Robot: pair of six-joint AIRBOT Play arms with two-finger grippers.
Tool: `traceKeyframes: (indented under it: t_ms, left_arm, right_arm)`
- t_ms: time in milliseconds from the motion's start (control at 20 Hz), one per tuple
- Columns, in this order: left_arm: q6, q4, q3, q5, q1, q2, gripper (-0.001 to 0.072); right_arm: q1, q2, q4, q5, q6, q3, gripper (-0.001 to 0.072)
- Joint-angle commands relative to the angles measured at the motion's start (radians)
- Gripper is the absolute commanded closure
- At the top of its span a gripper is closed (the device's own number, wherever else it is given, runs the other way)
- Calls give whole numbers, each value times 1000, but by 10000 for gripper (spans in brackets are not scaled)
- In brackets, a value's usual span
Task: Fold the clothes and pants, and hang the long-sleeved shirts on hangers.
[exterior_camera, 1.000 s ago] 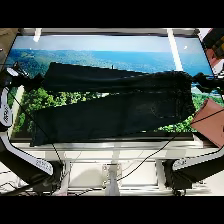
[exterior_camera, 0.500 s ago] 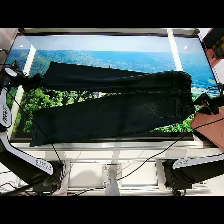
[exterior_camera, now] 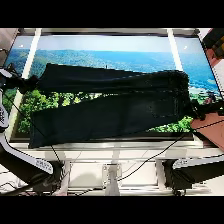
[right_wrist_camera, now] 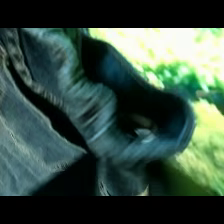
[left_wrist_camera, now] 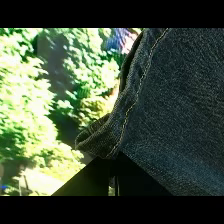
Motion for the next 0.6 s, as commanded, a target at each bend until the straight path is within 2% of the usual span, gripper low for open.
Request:
traceKeyframes:
  t_ms: [0, 150, 300, 400, 550]
  left_arm:
    - [1, 0, 0, -8, -2, 1, 671]
    - [39, 0, 1, -8, 1, 2, 671]
    - [84, 7, 1, -37, 0, 2, 672]
    - [78, 101, 1, -92, 0, 2, 672]
    - [5, 275, 1, -150, 14, 2, 672]
  right_arm:
    - [46, 5, 101, -140, -49, -59, 657]
    - [84, 84, 76, -169, -44, -74, 661]
    - [83, 274, -13, -269, 52, -216, 661]
    - [74, 402, -103, -277, 113, -335, 661]
    - [74, 546, -170, -246, 154, -456, 661]
